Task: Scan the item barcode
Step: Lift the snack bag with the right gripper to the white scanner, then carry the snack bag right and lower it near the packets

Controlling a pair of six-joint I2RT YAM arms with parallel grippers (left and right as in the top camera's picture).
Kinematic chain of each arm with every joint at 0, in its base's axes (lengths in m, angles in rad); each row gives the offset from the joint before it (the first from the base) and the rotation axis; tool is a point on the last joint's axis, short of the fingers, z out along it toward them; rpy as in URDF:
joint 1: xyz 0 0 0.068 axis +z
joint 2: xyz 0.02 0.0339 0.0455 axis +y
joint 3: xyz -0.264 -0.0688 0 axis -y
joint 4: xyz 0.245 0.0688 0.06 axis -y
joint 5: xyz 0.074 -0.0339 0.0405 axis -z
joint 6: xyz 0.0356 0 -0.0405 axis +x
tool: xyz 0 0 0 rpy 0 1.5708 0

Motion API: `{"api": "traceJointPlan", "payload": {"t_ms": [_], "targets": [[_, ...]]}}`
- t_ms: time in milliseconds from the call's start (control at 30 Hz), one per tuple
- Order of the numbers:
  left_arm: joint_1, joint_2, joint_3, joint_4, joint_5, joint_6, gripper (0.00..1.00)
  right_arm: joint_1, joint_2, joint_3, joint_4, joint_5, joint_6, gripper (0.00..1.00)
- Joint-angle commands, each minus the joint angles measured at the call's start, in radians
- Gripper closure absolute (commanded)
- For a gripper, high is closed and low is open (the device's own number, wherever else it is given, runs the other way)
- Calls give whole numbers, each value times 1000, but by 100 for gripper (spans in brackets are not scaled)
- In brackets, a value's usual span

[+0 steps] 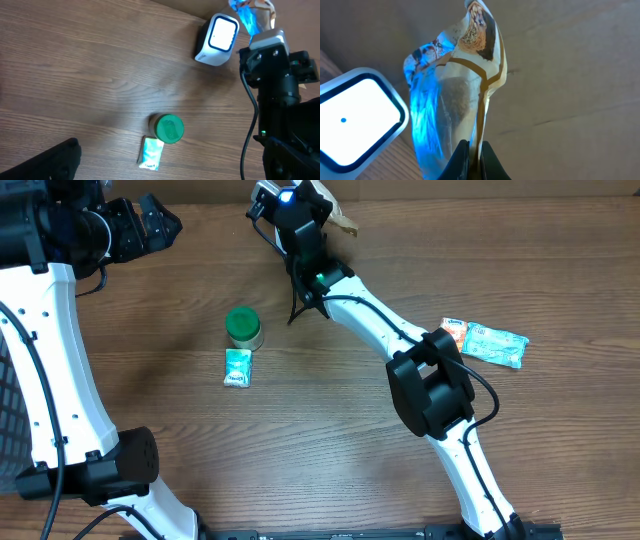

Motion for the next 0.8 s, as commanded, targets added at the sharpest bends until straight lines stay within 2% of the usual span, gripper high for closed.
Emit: {"api": "traceJointPlan", "payload": {"t_ms": [0, 167, 367, 600, 700, 767], "targets": [[0, -2, 1, 2, -5, -3, 0, 3, 1, 8, -8, 11, 0, 96], [0, -2, 1, 2, -5, -3, 0, 3, 1, 8, -81, 12, 1, 96], [0, -2, 1, 2, -5, -3, 0, 0, 1, 8, -84, 12, 3, 96], [0, -2, 1, 2, -5, -3, 0, 0, -3, 8, 30, 39, 6, 96], [0, -2, 1, 2, -5, -3, 0, 5, -37, 8, 20, 17, 132, 96], [0, -2, 1, 2, -5, -3, 0, 6, -79, 8, -72, -27, 237, 96]]}}
